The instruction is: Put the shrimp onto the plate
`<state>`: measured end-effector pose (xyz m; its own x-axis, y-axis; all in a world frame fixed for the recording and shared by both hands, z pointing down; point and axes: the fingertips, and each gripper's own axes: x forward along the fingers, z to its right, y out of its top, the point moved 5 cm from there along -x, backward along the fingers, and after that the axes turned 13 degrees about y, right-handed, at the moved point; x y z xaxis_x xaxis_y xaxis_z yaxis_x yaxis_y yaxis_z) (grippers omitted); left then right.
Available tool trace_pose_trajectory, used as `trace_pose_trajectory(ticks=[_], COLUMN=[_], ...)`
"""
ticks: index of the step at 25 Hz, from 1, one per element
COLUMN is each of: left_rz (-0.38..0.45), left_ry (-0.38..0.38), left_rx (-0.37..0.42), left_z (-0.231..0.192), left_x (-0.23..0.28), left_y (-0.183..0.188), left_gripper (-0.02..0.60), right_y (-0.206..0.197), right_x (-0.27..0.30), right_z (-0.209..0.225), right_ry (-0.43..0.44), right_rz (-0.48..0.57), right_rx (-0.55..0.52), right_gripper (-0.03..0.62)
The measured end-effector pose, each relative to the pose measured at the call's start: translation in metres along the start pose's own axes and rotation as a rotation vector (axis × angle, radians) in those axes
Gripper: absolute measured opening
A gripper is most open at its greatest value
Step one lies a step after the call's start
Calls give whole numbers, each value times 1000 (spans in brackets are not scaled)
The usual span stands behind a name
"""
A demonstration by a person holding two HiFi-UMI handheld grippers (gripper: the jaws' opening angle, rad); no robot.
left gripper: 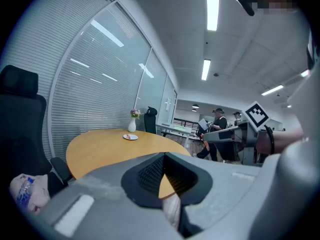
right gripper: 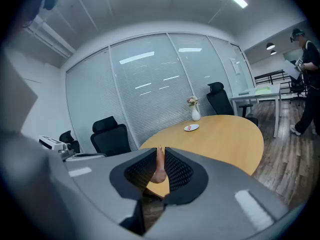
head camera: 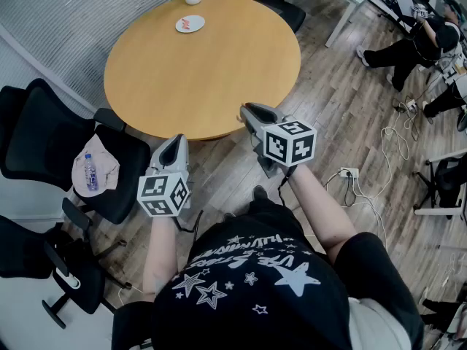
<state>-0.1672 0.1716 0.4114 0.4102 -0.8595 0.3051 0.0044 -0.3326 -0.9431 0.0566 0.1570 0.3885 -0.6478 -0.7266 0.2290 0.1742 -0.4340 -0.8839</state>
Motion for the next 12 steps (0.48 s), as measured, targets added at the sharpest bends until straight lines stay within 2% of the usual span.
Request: trace_pose_trajectory(ticks=[12], left_rz=[-10], left_ry=[-20], left_rx=[-10], left_z=[-7], left_x=[-8], left_y=[-7], left_gripper=[0], right_y=[-7], right_x=[1], right_z=[-9], right_ry=[-18], right_rz=[-13], right_rx=[3], right_gripper=[49])
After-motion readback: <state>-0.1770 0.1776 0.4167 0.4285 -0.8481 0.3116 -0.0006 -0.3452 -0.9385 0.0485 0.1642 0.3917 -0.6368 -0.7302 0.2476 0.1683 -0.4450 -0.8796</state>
